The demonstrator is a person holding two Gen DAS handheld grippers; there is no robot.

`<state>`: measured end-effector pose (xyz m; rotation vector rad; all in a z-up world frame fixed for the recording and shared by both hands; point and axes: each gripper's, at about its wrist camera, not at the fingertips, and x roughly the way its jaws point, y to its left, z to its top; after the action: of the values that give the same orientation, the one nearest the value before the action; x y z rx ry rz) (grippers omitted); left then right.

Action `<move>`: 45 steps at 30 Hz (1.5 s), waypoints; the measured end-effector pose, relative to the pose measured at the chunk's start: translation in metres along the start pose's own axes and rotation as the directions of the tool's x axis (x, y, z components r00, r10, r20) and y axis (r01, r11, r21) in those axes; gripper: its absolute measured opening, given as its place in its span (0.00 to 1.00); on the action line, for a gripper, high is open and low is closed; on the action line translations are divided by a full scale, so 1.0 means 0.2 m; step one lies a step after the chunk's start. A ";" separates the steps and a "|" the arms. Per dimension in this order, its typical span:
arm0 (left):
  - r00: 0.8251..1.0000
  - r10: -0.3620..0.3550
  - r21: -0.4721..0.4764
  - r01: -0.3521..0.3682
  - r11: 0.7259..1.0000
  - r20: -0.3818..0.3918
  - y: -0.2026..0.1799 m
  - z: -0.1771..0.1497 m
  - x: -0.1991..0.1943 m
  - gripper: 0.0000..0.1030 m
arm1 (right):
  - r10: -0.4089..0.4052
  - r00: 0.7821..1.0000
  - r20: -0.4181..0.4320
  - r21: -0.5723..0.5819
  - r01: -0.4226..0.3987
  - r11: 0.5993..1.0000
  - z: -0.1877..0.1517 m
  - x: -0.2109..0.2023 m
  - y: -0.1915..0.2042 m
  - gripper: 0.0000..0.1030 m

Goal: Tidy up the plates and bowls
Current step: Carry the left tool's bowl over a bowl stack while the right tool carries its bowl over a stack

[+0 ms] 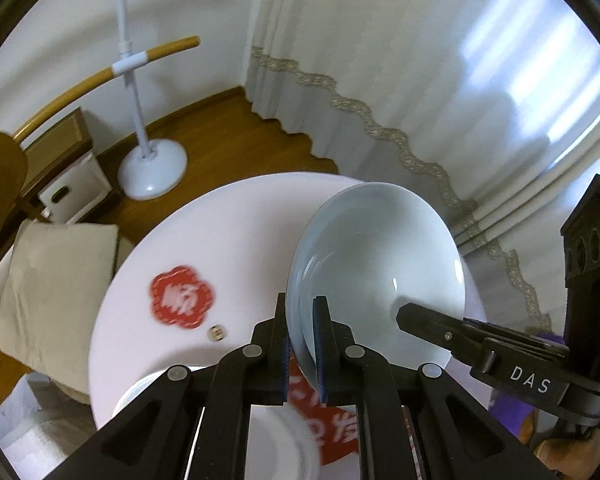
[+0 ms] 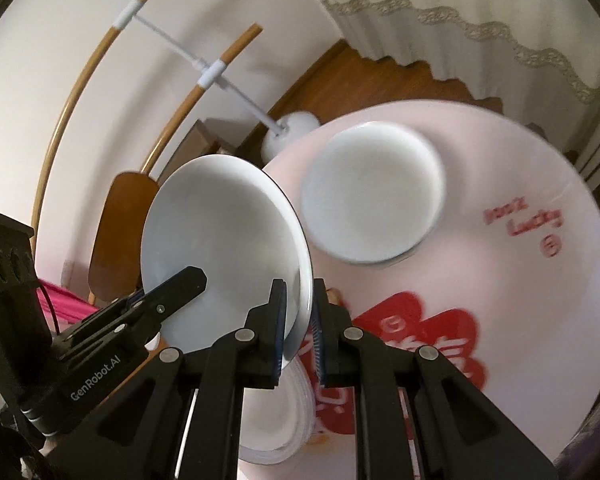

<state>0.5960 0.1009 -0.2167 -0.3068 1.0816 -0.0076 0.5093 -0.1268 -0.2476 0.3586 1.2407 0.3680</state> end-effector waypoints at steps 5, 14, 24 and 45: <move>1.000 -0.013 0.032 0.013 0.999 -0.002 -0.14 0.08 0.10 0.06 | -0.021 1.000 0.014 0.025 0.021 0.999 0.06 -0.06 -0.13 0.11; 0.999 0.002 0.042 0.000 0.999 -0.051 -0.25 0.21 0.34 0.06 | -0.056 0.998 -0.005 0.072 0.056 0.996 0.18 -0.02 -0.27 0.11; 0.995 -0.009 0.011 0.010 1.000 -0.095 -0.22 0.30 0.53 0.06 | -0.105 0.994 -0.031 0.089 0.107 0.990 0.26 0.07 -0.29 0.11; 0.988 -0.056 -0.017 0.054 0.998 -0.147 -0.16 0.34 0.70 0.07 | -0.232 0.971 -0.066 0.132 0.239 0.962 0.30 0.17 -0.31 0.14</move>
<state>0.7261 0.0651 -0.3017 -0.3522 1.2202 -0.0734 0.5799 -0.1699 -0.2874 0.3178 1.3454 0.0867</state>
